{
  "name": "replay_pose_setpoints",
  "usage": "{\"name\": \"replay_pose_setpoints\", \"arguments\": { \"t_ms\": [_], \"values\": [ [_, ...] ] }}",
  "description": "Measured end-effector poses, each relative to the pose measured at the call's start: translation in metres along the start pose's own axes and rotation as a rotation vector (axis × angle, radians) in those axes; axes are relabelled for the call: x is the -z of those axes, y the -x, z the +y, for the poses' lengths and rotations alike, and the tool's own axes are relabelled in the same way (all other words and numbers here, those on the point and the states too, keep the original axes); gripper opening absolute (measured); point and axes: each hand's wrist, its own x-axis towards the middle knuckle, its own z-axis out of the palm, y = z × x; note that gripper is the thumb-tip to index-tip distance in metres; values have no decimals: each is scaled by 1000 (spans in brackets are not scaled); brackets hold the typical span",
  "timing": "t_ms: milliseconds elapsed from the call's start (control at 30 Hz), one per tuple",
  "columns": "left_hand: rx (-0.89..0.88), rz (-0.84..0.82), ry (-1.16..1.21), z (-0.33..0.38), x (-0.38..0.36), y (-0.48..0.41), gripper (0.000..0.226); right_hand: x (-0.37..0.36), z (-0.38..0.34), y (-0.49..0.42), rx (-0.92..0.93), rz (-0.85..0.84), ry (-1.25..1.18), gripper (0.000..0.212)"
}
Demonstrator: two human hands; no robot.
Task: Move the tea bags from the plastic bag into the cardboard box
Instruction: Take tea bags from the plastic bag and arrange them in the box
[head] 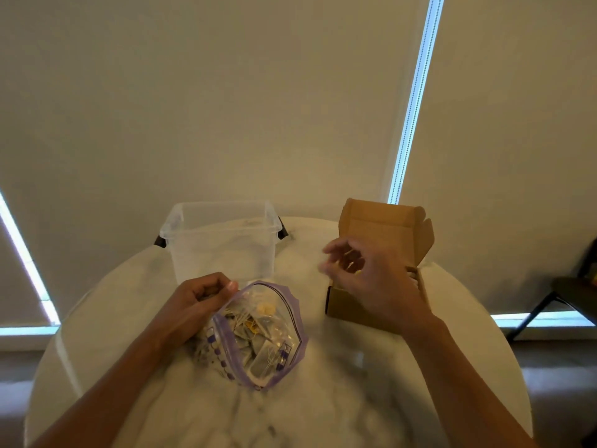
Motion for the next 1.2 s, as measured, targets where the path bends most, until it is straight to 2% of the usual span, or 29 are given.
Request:
{"name": "replay_pose_setpoints", "arguments": {
  "t_ms": [100, 167, 267, 333, 433, 533, 700, 867, 1067, 1200],
  "values": [
    [13, -3, 5, 1, 0, 1, 40, -16, -36, 8, 126, -401, -111, 19],
    [8, -8, -2, 1, -1, 1, 36, -35, -50, 14, 217, -650, -96, 17],
    [1, -14, 16, -1, -1, 0, 38, -61, -56, 20, 404, -762, 121, 22],
    [-2, -21, 31, -1, -1, -1, 42, -70, -56, 22, 517, -749, 273, 25],
    [0, -20, 44, -2, -2, -3, 39, -70, -53, 22, 513, -720, 311, 27],
    [-5, -30, 37, -3, -2, -2, 30, -58, -49, 21, 301, -678, 64, 26],
    [-24, -28, -18, -4, 2, -3, 29, -31, -38, 20, -54, -492, -399, 16],
    [-15, -24, -15, -2, 1, -2, 31, -26, -29, 20, -148, -420, -652, 15],
    [-9, -22, -3, 0, 1, 0, 33, -24, -26, 20, -173, -486, -723, 24],
    [-2, -23, -17, 2, 0, 0, 30, -25, -26, 18, -209, -322, -694, 26]
  ]
}}
